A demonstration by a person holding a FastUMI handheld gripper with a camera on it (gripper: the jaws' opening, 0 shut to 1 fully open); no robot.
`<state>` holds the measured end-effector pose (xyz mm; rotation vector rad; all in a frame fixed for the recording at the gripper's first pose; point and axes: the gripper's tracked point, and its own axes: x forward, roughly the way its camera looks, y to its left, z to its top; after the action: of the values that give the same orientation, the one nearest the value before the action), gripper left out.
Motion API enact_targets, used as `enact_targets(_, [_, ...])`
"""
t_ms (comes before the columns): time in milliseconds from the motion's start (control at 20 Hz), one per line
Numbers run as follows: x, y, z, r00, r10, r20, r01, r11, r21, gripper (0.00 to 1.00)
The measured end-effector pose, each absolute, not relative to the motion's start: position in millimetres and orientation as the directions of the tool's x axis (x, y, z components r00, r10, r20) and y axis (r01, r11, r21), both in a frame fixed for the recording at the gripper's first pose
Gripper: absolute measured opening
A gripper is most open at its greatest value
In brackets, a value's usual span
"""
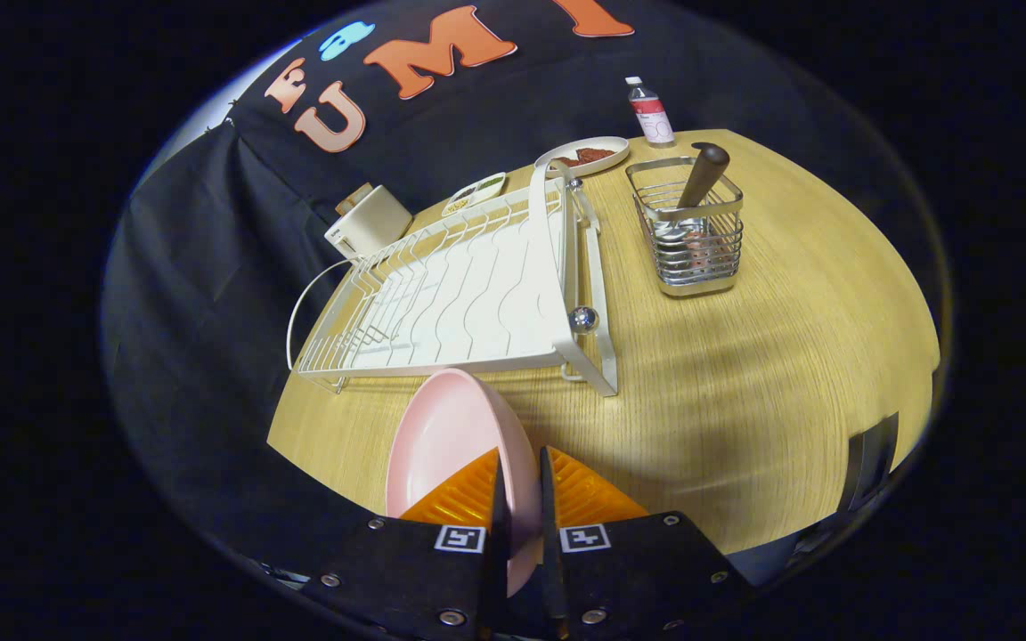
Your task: Take the plate from the dish rack, then take the spoon from the basket and place it into the plate.
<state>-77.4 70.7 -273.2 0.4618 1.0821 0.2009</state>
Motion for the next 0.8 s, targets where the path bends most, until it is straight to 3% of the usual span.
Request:
enact_targets(400, [-69.0, 64.0, -294.1, 0.476, 0.337, -0.812, 0.1, 0.897, 0.431, 0.2])
enact_targets(500, [-67.0, 53.8, -304.1, 0.479, 0.27, -0.835, 0.087, 0.932, 0.351, 0.21])
enact_targets(800, [-59.1, 58.4, -302.3, 0.503, 0.275, -0.819, 0.078, 0.929, 0.361, 0.16])
